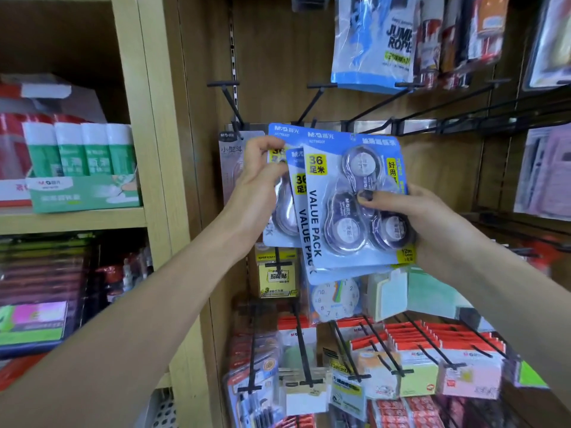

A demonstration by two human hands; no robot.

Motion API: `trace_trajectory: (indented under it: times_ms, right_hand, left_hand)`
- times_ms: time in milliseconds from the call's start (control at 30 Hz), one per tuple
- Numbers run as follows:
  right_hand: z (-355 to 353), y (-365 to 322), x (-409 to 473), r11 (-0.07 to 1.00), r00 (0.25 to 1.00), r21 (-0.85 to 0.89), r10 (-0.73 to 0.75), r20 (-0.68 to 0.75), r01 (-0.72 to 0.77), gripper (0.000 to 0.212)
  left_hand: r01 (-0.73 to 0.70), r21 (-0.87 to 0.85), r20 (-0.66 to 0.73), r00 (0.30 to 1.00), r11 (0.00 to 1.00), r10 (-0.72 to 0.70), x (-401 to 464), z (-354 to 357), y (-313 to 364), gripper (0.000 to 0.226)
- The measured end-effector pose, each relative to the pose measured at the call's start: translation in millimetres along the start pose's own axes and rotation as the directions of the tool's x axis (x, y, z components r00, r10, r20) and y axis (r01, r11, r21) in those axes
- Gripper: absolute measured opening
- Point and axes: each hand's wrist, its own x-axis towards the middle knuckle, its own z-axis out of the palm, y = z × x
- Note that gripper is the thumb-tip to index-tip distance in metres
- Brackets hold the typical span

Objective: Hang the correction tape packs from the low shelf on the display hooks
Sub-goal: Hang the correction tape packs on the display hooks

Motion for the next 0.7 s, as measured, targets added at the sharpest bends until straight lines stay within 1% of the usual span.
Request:
trace_trajectory:
  times_ms: [33, 67, 100, 167, 200, 233, 300, 400, 500, 567, 700]
  right_hand:
    - [-3, 3, 0, 0.997, 0.997, 0.042, -0.058, -0.056, 0.061, 0.037]
    - [-5, 4, -2, 0.992, 0.992, 0.077, -0.093, -0.090, 0.100, 0.038]
    - [-5, 5, -3, 0.987, 0.984, 0.085, -0.127, -0.124, 0.138, 0.034]
    - [-5, 5, -3, 0.978, 0.972, 0.074, -0.182, -0.151, 0.195, 0.015]
    - [-3, 4, -4, 0.974, 0.966, 0.072, -0.203, -0.162, 0.216, 0.014]
    - [-2, 3, -3, 0.971, 0.962, 0.067, -0.215, -0.170, 0.229, 0.018]
    - [-1, 1, -1, 0.971, 0.958, 0.054, -0.218, -0.185, 0.231, 0.023]
    - [2, 1, 0, 0.970, 0.955, 0.074, -0.212, -0.206, 0.232, 0.018]
    - [5, 2, 4, 0.974, 0.951, 0.063, -0.195, -0.239, 0.216, 0.026]
    - [6, -1, 7, 0.975, 0.953, 0.088, -0.176, -0.246, 0.203, 0.031]
    - [8, 3, 3, 0.976, 0.959, 0.108, -0.159, -0.236, 0.188, 0.027]
  left_hand:
    - [-0.005, -0.006, -0.006, 1.000, 1.000, 0.005, 1, 1, 2, 0.036]
    - [-0.016, -0.003, -0.007, 1.000, 1.000, 0.016, 1, 2, 2, 0.043]
    - [-0.029, -0.011, -0.009, 1.000, 1.000, 0.029, 1, 3, 1, 0.046]
    - [-0.034, -0.068, -0.008, 0.999, 0.997, 0.033, 2, 3, -3, 0.050]
    - [-0.031, -0.089, -0.014, 0.999, 0.996, 0.029, 1, 3, -4, 0.052]
    - [-0.033, -0.095, -0.021, 0.999, 0.995, 0.031, 2, 2, -7, 0.051]
    - [-0.046, -0.063, -0.013, 0.999, 0.997, 0.045, 2, -1, -12, 0.047]
    - [-0.055, -0.006, -0.011, 0.998, 0.998, 0.055, 2, -5, -15, 0.047]
    - [-0.059, 0.017, 0.011, 0.998, 0.998, 0.059, 1, -3, -17, 0.050]
    - [-0.075, 0.038, 0.020, 0.997, 0.997, 0.074, -1, -1, -17, 0.053]
    - [-0.109, 0.046, -0.002, 0.994, 0.993, 0.109, -1, 0, -22, 0.055]
